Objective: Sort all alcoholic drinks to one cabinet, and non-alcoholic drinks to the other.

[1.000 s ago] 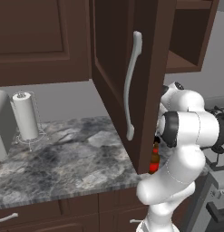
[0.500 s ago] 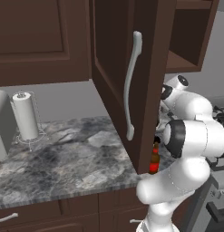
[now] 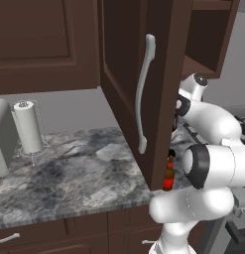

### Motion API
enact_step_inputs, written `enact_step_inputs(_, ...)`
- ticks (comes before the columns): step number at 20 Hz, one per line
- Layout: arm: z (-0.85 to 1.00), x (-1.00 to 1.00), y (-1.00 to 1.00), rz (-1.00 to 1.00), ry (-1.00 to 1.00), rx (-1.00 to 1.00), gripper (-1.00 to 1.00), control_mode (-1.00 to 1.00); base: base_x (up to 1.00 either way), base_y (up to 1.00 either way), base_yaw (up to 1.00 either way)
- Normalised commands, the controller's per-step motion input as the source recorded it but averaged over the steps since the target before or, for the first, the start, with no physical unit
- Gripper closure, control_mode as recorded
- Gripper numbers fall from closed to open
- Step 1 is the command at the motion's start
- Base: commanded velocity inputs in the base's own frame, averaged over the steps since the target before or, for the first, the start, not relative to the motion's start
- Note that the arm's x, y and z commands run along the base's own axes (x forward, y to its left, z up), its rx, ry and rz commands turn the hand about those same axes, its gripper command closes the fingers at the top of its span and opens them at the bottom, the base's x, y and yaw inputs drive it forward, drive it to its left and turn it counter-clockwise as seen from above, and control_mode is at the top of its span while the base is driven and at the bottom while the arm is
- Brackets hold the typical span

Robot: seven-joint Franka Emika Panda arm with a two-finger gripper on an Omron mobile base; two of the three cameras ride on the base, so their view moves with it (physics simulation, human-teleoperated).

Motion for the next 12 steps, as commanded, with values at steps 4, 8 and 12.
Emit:
enact_step_inputs(4, 0.43, -0.32, 0.00, -0.12, -0.05, 0.01, 1.00, -1.00, 0.00, 0.00, 0.00)
enact_step_inputs(8, 0.40, -0.38, 0.00, -0.13, -0.08, 0.01, 1.00, -1.00, 0.00, 0.00, 0.00)
enact_step_inputs(12, 0.38, -0.42, 0.00, -0.15, -0.07, 0.01, 1.00, -1.00, 0.00, 0.00, 0.00)
